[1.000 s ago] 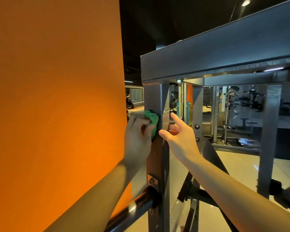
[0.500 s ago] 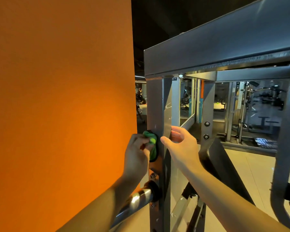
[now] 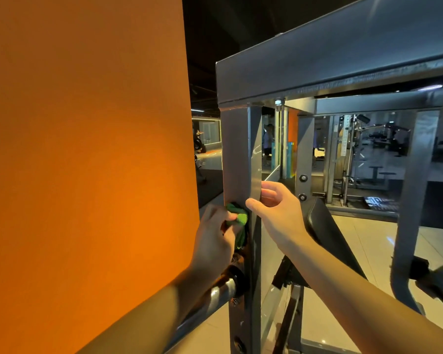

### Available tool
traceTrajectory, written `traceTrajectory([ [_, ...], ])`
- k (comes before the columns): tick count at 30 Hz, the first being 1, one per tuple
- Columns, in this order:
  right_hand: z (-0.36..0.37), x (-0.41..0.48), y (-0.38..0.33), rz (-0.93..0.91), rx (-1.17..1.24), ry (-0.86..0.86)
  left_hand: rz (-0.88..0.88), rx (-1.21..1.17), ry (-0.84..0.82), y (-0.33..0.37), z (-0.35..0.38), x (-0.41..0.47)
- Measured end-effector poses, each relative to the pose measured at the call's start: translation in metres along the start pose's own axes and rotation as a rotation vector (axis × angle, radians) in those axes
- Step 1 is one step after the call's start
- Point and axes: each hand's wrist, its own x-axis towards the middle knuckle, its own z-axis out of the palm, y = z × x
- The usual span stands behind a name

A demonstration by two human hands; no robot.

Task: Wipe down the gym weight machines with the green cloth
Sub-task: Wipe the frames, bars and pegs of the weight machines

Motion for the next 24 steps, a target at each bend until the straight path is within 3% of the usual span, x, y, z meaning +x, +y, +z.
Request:
traceTrajectory([
  [7, 0.0, -0.003, 0.005, -0.012, 0.006, 0.004, 0.124, 0.011, 0.239, 0.016, -0.006, 0.061],
  [12, 0.005, -0.004, 0.014, -0.002, -0.009, 0.08, 0.126, 0.198, -0.069, -0.012, 0.007, -0.021],
  [14, 0.007, -0.004, 0.012, -0.013, -0.014, 0.089, 0.054, 0.206, -0.095, -0.015, 0.002, -0.02],
  [16, 0.007, -0.003, 0.007, -0.025, -0.019, 0.07, 0.031, 0.115, -0.042, -0.007, -0.005, 0.001],
  [20, 0.002, 0.0, 0.001, -0.034, -0.059, 0.033, 0.118, 0.054, 0.228, 0.017, -0.018, 0.083],
  [24, -0.001, 0.003, 0.002, -0.022, -0.076, 0.011, 0.227, 0.11, 0.195, 0.01, -0.005, 0.072],
])
